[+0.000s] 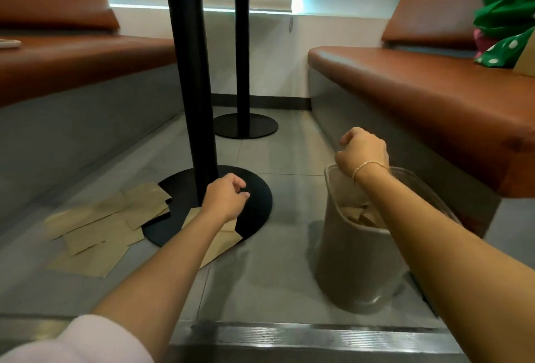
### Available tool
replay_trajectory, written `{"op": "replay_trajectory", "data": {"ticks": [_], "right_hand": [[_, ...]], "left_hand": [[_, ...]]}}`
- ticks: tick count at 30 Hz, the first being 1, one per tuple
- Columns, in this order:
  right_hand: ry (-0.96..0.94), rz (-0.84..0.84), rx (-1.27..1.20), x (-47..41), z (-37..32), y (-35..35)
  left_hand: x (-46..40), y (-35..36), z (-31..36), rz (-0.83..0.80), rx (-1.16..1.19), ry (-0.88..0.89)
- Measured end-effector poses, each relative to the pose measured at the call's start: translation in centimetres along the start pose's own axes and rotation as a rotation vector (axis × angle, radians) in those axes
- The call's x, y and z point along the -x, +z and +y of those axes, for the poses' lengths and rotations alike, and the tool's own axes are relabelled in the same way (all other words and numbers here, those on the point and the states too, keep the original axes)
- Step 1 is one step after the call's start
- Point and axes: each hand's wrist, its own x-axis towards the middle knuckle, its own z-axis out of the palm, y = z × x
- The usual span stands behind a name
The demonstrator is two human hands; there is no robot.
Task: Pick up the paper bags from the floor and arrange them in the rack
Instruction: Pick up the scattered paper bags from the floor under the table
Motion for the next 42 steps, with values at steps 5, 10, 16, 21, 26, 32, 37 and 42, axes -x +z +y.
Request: {"op": "replay_trajectory", "data": {"ticks": [5, 10, 16, 21, 26, 32, 37, 42], "right_hand": [[-0.170, -0.171, 0.036, 2.1, -3.0, 4.9], [-0.210, -0.384, 0.094, 3.9, -3.8, 11.5], [-0.253, -0.542, 0.190, 4.8, -2.7, 19.0], [-0.278, -0.585, 0.272, 4.3, -1.4, 24.6], [-0.325, -0.637, 0.347, 4.1, -0.9, 29.0], [-0.355, -0.646, 0.378, 3.9, -1.6, 33.6], [-0.413, -0.609, 0.378, 3.2, -2.7, 36.0], [-0.447, -0.725, 0.373, 2.2, -3.0, 37.6]], "left_hand": [[-1.2, -1.5, -6.2, 0.024, 0.008, -0.180], [-2.1, -2.9, -12.2, 0.070, -0.039, -0.375], [-2.9, -1.7, -18.9, 0.041, -0.115, -0.489], [-4.6, 1.1, -22.3, -0.002, -0.206, -0.493], [-5.8, 3.0, -23.7, -0.065, -0.449, -0.352], [-7.1, 3.9, -25.0, -0.195, -0.676, -0.433], [-8.1, 4.3, -24.7, -0.200, -0.719, -0.511], [-8.6, 4.7, -24.8, -0.190, -0.725, -0.526]]}}
